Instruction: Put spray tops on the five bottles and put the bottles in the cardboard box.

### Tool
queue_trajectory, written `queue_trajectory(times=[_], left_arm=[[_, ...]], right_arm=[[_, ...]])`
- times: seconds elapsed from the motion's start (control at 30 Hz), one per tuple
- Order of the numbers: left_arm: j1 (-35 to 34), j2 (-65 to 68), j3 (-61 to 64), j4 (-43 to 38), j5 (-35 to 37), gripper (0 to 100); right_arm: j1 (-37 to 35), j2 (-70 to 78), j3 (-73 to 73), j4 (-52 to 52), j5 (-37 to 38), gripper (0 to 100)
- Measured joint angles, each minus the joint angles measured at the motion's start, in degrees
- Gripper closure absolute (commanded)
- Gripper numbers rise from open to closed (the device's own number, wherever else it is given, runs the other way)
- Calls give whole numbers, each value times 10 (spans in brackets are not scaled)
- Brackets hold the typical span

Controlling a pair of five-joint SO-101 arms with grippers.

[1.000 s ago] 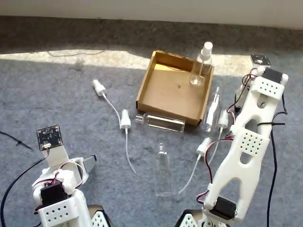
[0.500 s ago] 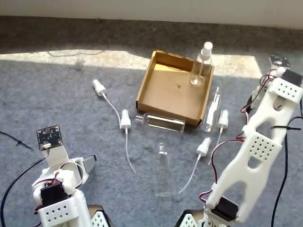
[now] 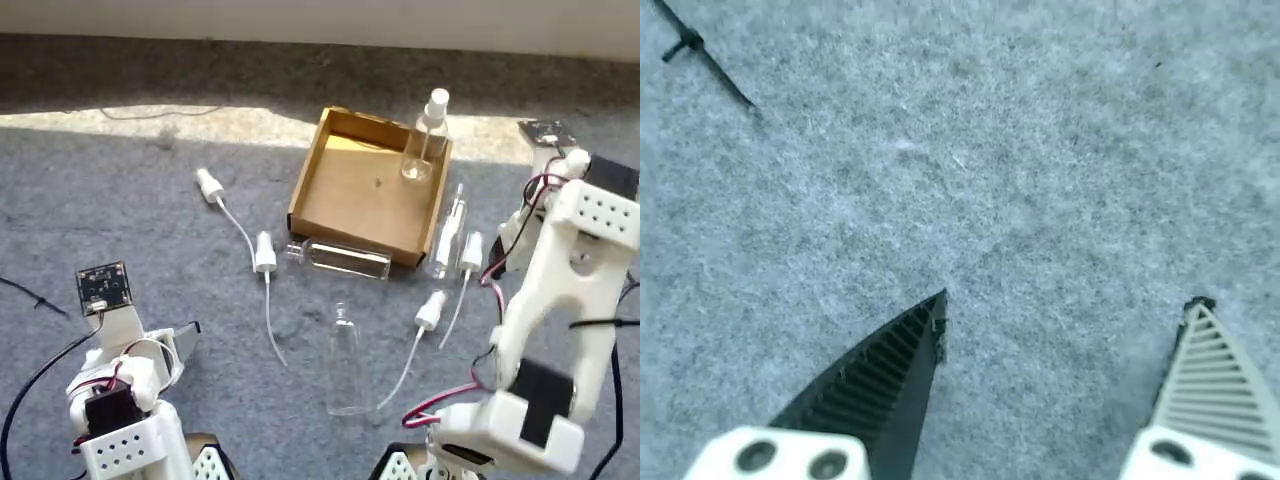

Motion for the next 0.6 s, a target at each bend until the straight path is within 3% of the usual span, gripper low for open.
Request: queue_trajectory(times=[0.2,0.37,0.6], left_arm=[[-1,0,-12,-47,-149,623],[13,19,-129,-48,-162,646],[134,274,-376,24,-145,687]], right_arm=[[-20,-312,316,-161,-19,995],[-33,-466,521,-205,-34,995],[-34,-494,538,-206,-37,995]])
